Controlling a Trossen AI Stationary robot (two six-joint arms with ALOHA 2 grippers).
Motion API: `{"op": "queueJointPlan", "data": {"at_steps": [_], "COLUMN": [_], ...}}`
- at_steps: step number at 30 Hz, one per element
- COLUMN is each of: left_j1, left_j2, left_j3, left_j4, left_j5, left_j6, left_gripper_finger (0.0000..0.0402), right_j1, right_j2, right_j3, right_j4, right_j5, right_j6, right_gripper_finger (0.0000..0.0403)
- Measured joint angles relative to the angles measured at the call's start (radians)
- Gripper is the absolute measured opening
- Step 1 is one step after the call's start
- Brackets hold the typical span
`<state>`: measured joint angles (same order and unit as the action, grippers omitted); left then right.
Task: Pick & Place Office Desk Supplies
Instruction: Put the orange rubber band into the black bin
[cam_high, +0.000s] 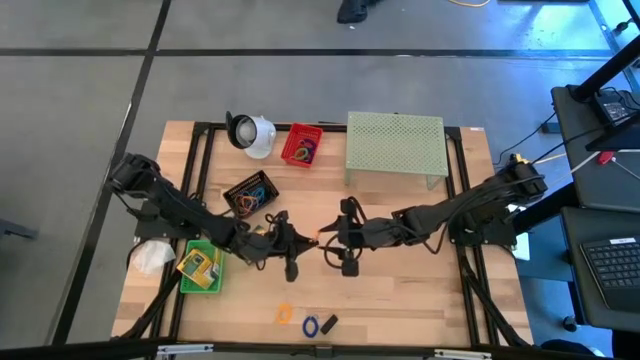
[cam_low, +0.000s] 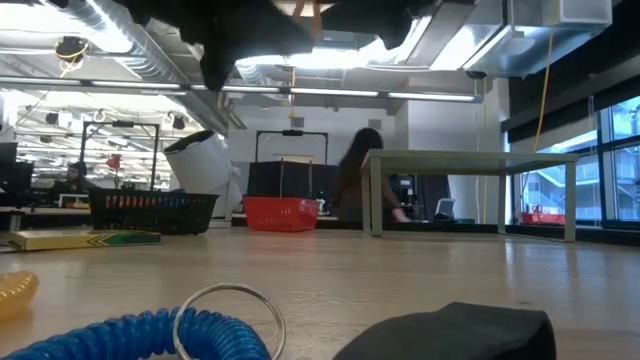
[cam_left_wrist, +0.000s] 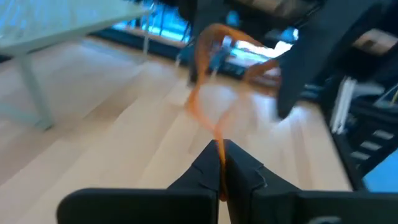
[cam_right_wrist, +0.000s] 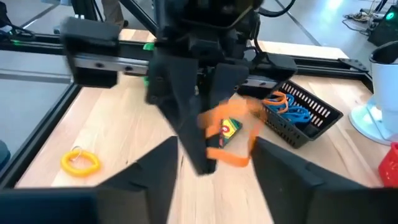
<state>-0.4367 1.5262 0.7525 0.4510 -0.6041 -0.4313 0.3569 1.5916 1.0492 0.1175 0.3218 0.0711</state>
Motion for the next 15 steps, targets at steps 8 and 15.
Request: {"op": "queueJointPlan", "data": {"at_steps": [8, 15], "left_j1": [0.074, 0.187], "left_j2": [-0.137, -0.272], "left_j3": [0.000, 0.000], "left_j4": [-0.430, -0.884], "left_j5": [-0.004, -0.006], "left_j6": [-0.132, -0.291], "left_gripper_finger": [0.0004, 0.0003], "right_j1": [0.000, 0.001], "right_j2": [-0.043, -0.044], "right_j3": [0.000, 0.000], "right_j4": [-0.105, -0.161], "right_j5": [0.003, 0.003], "right_j6": [0.086, 0.172], "right_gripper_finger": [0.0262, 0.0252]}}
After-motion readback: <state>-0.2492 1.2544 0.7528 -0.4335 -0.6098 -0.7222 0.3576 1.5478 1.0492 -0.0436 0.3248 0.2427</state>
